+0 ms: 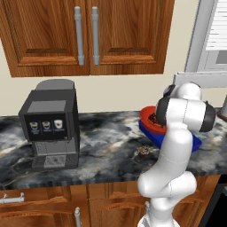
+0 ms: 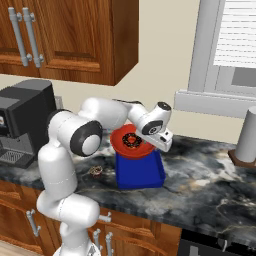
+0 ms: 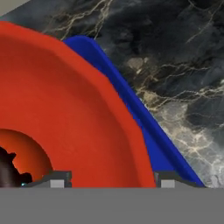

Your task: Place the bowl with donut and the cupcake onto the tray.

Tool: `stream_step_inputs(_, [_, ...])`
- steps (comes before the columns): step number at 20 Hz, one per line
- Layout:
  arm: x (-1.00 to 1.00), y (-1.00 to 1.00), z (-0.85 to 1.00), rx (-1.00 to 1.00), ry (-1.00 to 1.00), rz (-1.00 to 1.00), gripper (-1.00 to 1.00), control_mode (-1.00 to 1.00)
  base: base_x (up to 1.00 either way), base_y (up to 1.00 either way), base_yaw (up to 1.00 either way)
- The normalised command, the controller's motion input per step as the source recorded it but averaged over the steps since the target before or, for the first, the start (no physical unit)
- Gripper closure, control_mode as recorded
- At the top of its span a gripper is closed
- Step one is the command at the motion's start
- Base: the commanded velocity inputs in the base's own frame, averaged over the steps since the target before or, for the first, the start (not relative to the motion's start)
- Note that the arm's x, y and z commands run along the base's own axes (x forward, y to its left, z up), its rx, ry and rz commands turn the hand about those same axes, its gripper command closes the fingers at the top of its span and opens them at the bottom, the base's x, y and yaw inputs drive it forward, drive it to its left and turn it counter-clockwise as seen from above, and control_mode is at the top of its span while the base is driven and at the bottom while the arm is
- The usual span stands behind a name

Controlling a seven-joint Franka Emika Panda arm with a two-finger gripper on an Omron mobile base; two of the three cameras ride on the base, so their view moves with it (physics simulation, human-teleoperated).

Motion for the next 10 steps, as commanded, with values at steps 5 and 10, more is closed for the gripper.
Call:
stream_step_inputs(5, [-0.13,0.0,0.29,0.0,0.0,-0.03,-1.0,-1.0,0.0,0.0,0.0])
stream_step_inputs(10, [-0.38,0.03,0.33,0.0,0.0,0.0,-1.0,-1.0,0.0,0.0,0.0])
